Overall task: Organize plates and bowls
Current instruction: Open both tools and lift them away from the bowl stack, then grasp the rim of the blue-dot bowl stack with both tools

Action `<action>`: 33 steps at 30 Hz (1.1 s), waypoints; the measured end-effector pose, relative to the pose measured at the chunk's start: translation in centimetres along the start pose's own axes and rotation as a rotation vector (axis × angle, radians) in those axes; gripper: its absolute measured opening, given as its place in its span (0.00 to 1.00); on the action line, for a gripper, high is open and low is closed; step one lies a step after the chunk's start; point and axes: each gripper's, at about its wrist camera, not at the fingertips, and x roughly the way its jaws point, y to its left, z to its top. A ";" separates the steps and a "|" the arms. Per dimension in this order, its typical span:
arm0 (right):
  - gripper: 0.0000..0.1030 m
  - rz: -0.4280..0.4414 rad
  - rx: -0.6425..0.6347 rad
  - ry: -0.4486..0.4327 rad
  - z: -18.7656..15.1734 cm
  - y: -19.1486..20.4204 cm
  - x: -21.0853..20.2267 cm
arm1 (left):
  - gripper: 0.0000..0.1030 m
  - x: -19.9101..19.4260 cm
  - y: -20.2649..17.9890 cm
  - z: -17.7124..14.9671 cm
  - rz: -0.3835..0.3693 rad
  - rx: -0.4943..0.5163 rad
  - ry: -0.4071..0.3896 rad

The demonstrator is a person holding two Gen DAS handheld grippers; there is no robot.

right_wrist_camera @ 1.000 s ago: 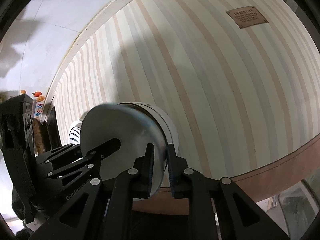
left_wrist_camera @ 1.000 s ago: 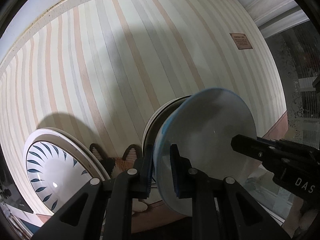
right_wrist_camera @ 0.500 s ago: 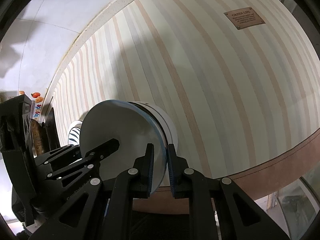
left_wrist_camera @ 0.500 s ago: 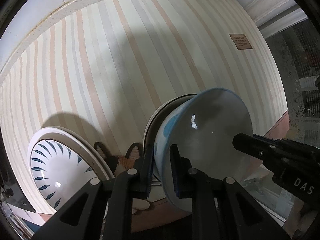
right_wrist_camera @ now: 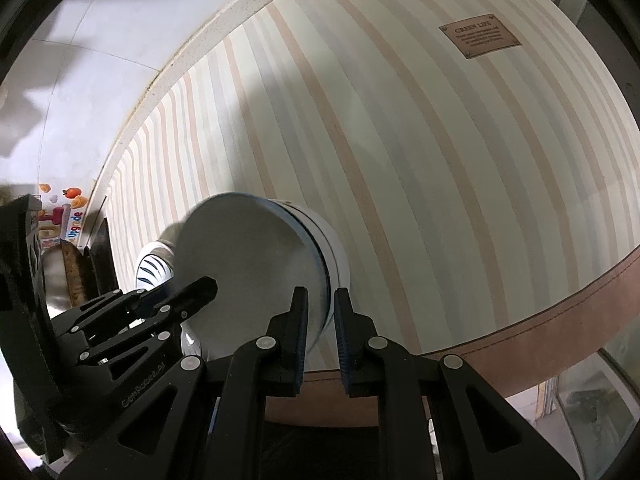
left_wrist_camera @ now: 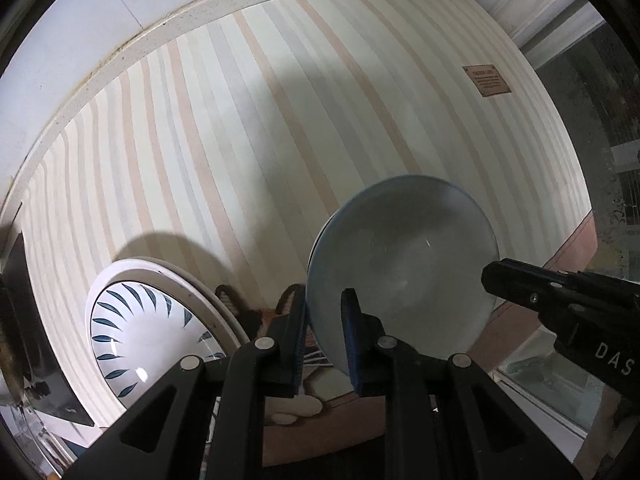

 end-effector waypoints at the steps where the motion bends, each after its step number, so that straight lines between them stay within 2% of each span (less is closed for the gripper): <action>1: 0.16 -0.002 0.001 -0.003 0.0 0.0 -0.1 | 0.15 0.0 0.0 -0.1 0.004 0.000 -0.002; 6: 0.16 -0.021 -0.009 -0.029 -0.6 0.1 -1.3 | 0.15 -2.2 0.4 -1.2 0.040 0.003 -0.075; 10: 0.16 -0.064 -0.045 -0.094 -2.4 1.1 -4.0 | 0.15 -5.9 0.5 -2.9 0.055 0.021 -0.168; 11: 0.18 -0.065 -0.048 -0.106 -2.8 1.4 -4.6 | 0.19 -7.1 0.6 -3.4 0.054 0.024 -0.193; 12: 0.25 -0.065 -0.049 -0.121 -3.4 1.6 -5.4 | 0.23 -8.0 0.7 -3.9 0.045 0.022 -0.215; 13: 0.37 -0.065 -0.053 -0.139 -4.1 2.0 -6.3 | 0.25 -9.0 0.9 -4.3 0.043 0.016 -0.237; 16: 0.60 -0.056 -0.057 -0.193 -5.9 2.8 -8.8 | 0.27 -11.0 1.4 -5.2 0.010 0.006 -0.262; 19: 0.73 -0.051 -0.066 -0.234 -7.4 3.7 -10.8 | 0.47 -12.8 1.6 -6.2 -0.022 0.009 -0.284; 21: 0.77 -0.062 -0.082 -0.263 -8.6 4.5 -12.1 | 0.74 -13.7 1.6 -6.6 -0.027 0.010 -0.302; 25: 0.82 -0.100 -0.108 -0.319 -10.6 5.9 -14.4 | 0.79 -15.8 1.4 -7.9 -0.030 0.019 -0.357; 26: 0.83 -0.109 -0.115 -0.333 -11.1 6.2 -15.0 | 0.85 -16.3 1.3 -8.1 -0.029 0.021 -0.371; 33: 0.86 -0.163 -0.143 -0.421 -13.6 7.9 -18.8 | 0.87 -19.5 1.9 -9.7 -0.053 0.002 -0.437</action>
